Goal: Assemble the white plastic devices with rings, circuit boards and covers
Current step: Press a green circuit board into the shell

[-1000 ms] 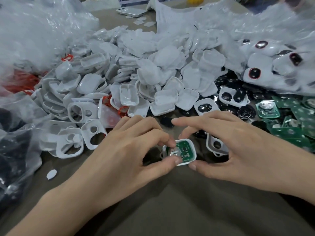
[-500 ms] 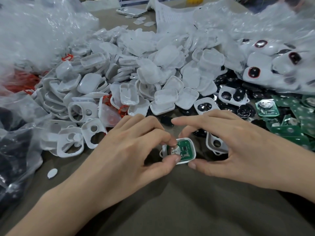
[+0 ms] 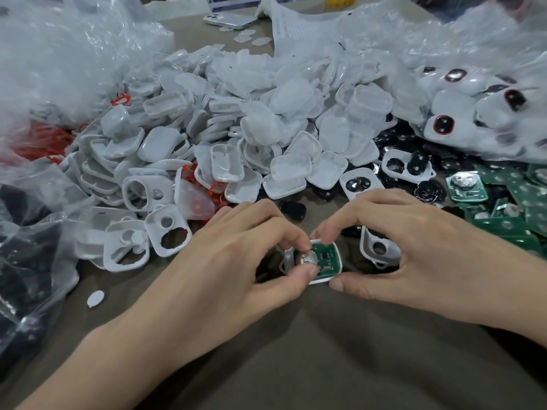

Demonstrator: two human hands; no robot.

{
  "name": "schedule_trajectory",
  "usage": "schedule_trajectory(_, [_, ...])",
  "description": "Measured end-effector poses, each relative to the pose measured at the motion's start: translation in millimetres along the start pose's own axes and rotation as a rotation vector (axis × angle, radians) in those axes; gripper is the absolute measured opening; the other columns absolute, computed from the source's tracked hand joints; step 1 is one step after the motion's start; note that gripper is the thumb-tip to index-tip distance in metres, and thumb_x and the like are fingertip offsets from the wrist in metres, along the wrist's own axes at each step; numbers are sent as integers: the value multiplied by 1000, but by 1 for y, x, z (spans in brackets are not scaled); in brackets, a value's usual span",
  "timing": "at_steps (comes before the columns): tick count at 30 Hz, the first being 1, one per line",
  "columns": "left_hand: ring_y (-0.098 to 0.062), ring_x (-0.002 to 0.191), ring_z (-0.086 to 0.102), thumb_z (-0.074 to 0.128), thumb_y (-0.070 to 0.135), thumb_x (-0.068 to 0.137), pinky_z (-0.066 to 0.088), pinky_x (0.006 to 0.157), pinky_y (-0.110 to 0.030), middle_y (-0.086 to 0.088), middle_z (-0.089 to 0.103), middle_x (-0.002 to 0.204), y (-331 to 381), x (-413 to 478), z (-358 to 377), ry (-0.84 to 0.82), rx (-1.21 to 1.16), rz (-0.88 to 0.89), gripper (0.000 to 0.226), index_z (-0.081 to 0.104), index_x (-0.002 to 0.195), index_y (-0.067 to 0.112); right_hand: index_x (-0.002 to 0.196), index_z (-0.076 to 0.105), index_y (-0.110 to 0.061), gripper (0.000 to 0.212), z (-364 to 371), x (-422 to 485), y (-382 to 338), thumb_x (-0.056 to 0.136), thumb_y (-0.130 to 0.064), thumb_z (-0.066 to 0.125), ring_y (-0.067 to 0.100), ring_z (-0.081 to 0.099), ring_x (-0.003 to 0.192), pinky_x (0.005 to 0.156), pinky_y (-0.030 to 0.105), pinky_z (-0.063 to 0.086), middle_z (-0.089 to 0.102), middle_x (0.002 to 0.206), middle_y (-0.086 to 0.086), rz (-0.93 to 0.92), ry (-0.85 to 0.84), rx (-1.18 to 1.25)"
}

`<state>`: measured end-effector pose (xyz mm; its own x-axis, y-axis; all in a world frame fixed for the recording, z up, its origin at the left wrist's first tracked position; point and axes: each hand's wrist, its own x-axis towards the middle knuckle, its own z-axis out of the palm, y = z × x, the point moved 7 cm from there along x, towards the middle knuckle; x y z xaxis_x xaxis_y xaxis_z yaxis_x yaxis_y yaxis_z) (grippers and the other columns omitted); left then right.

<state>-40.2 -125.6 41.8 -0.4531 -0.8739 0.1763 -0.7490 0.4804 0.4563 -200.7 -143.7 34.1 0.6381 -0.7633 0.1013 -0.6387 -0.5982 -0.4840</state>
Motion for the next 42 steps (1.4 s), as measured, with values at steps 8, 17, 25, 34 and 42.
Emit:
schedule_trajectory(8, [-6, 99, 57, 56, 58, 87, 41, 85, -24, 20, 55, 97, -3, -1, 2, 8, -27, -19, 22, 64, 100, 42, 102, 51, -51, 29, 1, 1, -1, 80, -69, 57, -6, 43, 122, 99, 6, 28, 63, 111, -29, -57, -1, 3])
schedule_trajectory(17, [-7, 100, 58, 53, 61, 91, 42, 85, -25, 21, 57, 98, -5, -1, 3, -2, -35, -6, 25, 65, 102, 43, 96, 62, -44, 20, 1, 3, -3, 85, -59, 62, -2, 52, 118, 106, 26, 34, 62, 113, -32, -117, 9, 21])
schedule_trajectory(25, [-6, 100, 55, 54, 60, 90, 39, 86, -22, 20, 55, 97, -5, -1, 3, 9, -42, -19, 22, 64, 99, 42, 91, 65, -42, 16, 1, 3, -3, 87, -57, 63, -4, 54, 117, 108, 26, 31, 63, 114, -29, -132, -13, 24])
schedule_trajectory(34, [-13, 98, 58, 54, 37, 100, 45, 85, -35, 13, 58, 107, 9, -4, -7, 25, 94, 181, 21, 69, 108, 26, 90, 67, -41, 18, 1, 2, -3, 85, -58, 64, -2, 53, 120, 108, 22, 31, 64, 114, -30, -105, -15, 37])
schedule_trajectory(42, [-12, 100, 59, 56, 30, 98, 45, 87, -33, 12, 64, 109, 14, -6, -4, -39, 87, 267, 20, 74, 102, 21, 90, 66, -41, 19, -1, 1, -4, 84, -58, 63, -3, 53, 119, 107, 19, 32, 64, 113, -31, -106, 9, 31])
